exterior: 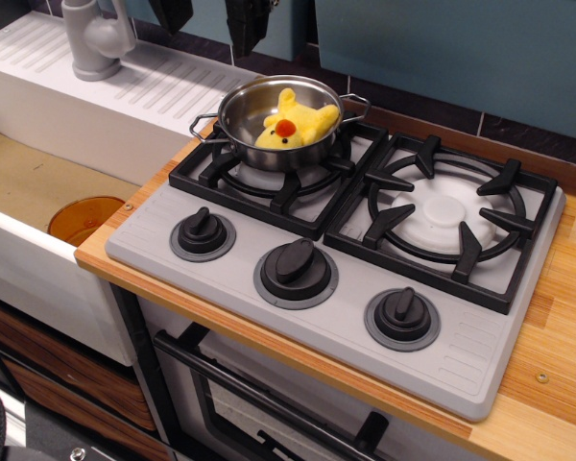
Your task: Put pot or pan on stove and put stuffedduck in pot or pan
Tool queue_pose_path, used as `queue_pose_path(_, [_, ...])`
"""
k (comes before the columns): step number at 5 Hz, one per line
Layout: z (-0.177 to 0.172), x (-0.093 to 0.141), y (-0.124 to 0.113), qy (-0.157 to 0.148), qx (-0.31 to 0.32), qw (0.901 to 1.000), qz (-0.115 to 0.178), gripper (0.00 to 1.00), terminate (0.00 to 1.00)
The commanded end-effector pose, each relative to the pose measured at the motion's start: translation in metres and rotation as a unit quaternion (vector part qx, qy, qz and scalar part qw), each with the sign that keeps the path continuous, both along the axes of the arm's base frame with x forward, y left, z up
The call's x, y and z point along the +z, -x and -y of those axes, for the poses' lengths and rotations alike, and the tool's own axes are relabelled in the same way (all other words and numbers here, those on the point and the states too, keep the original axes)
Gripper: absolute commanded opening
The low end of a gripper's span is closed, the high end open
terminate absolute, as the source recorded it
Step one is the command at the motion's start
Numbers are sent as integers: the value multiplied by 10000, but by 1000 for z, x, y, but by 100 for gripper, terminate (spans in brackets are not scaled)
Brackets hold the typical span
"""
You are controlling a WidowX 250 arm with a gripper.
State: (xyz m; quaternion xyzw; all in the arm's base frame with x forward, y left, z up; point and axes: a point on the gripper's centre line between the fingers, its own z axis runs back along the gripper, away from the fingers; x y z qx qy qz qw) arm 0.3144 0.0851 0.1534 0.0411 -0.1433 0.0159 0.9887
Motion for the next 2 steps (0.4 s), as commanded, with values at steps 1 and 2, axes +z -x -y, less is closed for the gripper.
queue_pose_path(1, [8, 4, -18, 316, 141, 9978, 572, 100, 0])
queue_pose_path(2, [9, -2, -26, 475, 222, 9971, 558, 100, 100])
